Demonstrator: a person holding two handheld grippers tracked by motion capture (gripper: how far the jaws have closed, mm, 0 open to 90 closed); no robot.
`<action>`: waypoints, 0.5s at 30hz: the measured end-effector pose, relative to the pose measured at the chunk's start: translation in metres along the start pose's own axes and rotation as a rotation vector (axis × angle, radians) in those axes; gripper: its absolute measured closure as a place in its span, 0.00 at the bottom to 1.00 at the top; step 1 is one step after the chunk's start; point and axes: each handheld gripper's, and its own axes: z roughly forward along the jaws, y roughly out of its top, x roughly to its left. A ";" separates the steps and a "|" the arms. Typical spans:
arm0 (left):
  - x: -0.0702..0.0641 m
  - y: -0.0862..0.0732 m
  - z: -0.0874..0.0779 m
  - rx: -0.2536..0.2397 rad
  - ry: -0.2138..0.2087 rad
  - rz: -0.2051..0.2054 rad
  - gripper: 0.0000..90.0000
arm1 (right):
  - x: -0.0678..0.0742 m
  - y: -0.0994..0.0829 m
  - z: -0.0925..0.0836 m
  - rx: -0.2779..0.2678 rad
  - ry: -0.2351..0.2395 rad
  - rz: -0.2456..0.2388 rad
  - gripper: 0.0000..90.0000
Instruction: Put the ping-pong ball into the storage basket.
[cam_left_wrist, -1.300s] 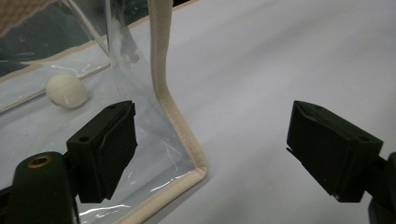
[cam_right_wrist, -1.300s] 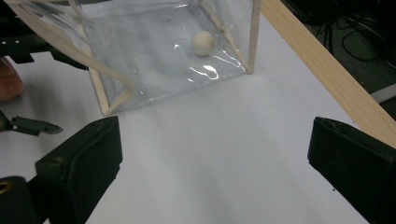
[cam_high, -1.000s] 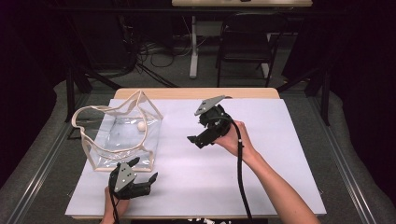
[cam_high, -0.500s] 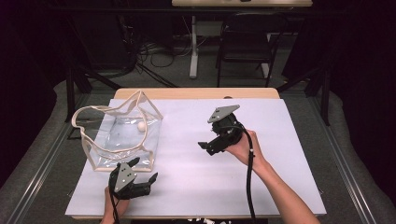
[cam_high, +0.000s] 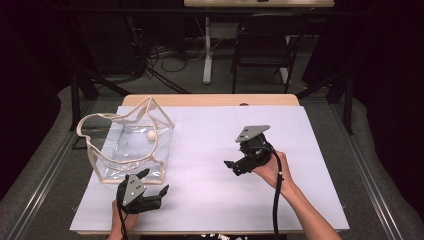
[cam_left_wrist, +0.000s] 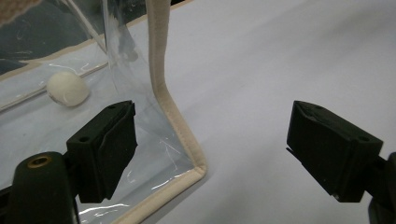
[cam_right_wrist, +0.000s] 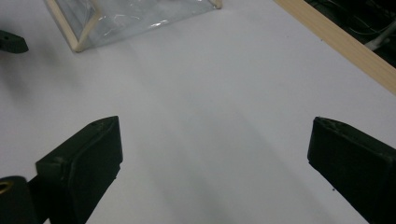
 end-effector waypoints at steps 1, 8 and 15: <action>0.000 0.000 0.000 0.001 0.001 0.001 0.18 | 0.000 -0.003 -0.001 0.000 -0.002 0.003 0.03; 0.000 0.000 0.000 0.000 0.002 0.000 0.18 | -0.001 -0.022 -0.005 0.019 -0.021 0.021 0.03; 0.000 0.000 0.001 0.003 0.000 0.000 0.18 | -0.001 -0.038 -0.006 0.034 -0.031 0.045 0.03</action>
